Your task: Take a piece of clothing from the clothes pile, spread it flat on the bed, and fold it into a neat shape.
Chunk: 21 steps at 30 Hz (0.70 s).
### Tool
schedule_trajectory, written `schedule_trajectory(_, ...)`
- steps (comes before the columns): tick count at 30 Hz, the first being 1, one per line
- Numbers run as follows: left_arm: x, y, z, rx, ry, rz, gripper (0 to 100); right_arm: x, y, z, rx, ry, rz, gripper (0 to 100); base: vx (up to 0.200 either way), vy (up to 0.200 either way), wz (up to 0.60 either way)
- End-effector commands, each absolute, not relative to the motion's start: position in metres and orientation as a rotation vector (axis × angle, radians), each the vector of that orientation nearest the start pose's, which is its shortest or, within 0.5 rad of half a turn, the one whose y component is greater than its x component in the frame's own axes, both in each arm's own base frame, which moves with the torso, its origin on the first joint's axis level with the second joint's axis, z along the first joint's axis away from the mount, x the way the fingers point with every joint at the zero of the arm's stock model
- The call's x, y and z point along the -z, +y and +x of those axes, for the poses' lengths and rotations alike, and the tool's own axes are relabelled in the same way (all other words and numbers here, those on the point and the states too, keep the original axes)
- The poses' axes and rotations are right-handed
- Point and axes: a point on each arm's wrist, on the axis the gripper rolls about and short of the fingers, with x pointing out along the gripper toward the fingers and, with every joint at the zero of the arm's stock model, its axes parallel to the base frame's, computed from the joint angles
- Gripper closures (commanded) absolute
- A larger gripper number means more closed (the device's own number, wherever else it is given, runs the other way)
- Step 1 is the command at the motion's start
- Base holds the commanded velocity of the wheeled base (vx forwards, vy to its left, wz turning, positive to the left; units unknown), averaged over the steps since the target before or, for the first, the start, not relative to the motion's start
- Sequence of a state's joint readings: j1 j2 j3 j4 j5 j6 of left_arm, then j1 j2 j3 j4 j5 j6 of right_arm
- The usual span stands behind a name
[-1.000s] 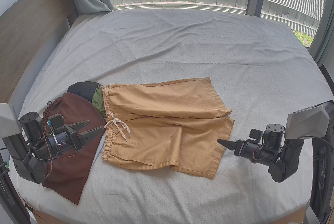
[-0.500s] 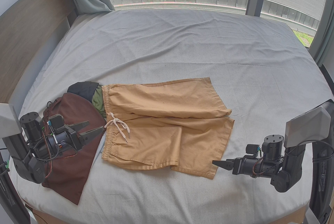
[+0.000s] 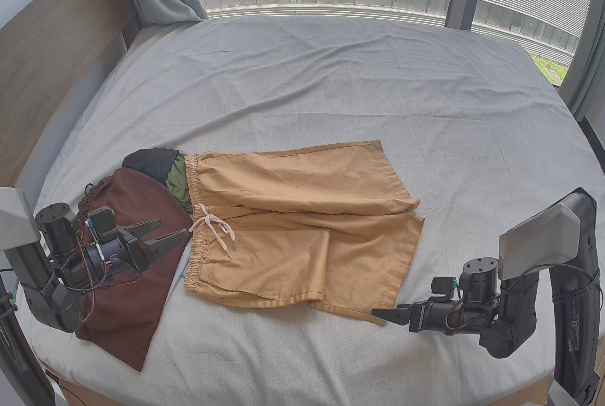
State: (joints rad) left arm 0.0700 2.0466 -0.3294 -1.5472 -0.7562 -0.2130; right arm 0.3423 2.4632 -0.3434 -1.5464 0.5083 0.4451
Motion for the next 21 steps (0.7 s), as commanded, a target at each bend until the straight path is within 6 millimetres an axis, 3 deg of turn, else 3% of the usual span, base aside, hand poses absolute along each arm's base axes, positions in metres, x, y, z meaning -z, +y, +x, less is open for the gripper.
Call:
schedule_trajectory(1, -0.0665, 0.0040, 0.2817, 0.667, 0.232, -0.274, 0, 0.0616, 0.1139, 0.2662, -0.696, 0.799, 0.453, 0, 0.000, 0.000, 0.00)
schedule_trajectory(9, -0.0663, 0.0040, 0.2821, 0.667, 0.232, -0.274, 0, 0.0591, 0.1208, 0.2665, -0.712, 0.797, 0.468, 0, 0.000, 0.000, 0.00)
schedule_trajectory(10, -0.0667, 0.0040, 0.2820, 0.667, 0.230, -0.273, 0, 0.0590, 0.1209, 0.2668, -0.713, 0.795, 0.468, 100, 0.000, 0.000, 0.00)
schedule_trajectory(21, -0.0661, 0.0040, 0.2818, 0.667, 0.233, -0.275, 0, 0.0605, 0.1170, 0.2682, -0.691, 0.797, 0.474, 100, 0.000, 0.000, 0.00)
